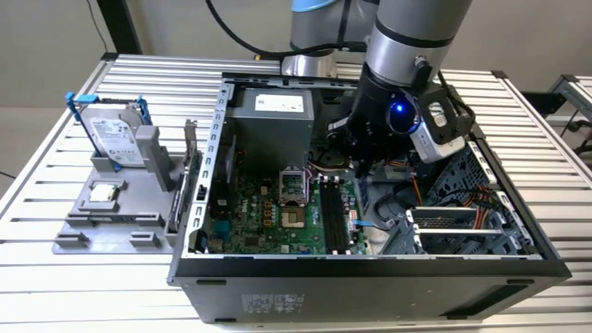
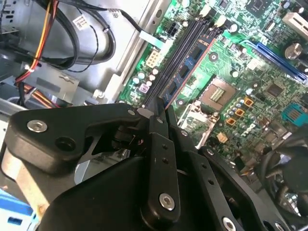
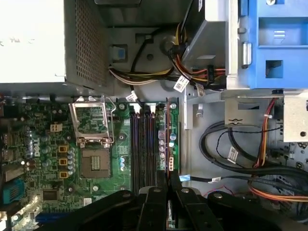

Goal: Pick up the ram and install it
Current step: 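Insert the ram into the slot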

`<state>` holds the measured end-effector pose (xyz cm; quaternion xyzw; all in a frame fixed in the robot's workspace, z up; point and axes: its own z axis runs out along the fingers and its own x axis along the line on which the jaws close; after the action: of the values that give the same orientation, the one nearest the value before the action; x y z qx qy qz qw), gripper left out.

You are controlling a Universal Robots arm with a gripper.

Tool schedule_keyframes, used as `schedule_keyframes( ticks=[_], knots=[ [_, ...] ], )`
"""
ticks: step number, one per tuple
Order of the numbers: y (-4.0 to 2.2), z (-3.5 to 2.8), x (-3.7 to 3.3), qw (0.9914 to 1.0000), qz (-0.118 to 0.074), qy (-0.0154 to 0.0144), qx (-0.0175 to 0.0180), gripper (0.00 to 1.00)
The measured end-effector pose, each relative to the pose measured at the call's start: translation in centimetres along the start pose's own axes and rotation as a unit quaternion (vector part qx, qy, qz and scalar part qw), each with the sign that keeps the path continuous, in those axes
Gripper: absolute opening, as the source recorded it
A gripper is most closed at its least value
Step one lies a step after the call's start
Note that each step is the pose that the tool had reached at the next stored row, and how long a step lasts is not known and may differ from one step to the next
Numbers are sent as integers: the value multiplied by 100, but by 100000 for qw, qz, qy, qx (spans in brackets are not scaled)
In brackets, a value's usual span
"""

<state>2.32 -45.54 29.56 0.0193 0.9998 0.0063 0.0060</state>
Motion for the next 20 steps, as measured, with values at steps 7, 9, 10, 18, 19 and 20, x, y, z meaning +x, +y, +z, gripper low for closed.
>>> schedule_keyframes(
  ticks=[7, 9, 10, 18, 19, 20],
  knots=[
    [-25, 125, 10, 99996, -906, 18, -6, 0],
    [-32, 162, 12, 99993, -1166, 21, -10, 0],
    [-35, 179, 16, 99992, -1233, 20, -15, 0],
    [-39, 324, 59, 99994, -1117, 18, 143, 0],
    [-40, 343, 61, 99994, -1068, 18, 169, 0],
    [-40, 361, 63, 99995, -1024, 17, 195, 0]
  ],
)
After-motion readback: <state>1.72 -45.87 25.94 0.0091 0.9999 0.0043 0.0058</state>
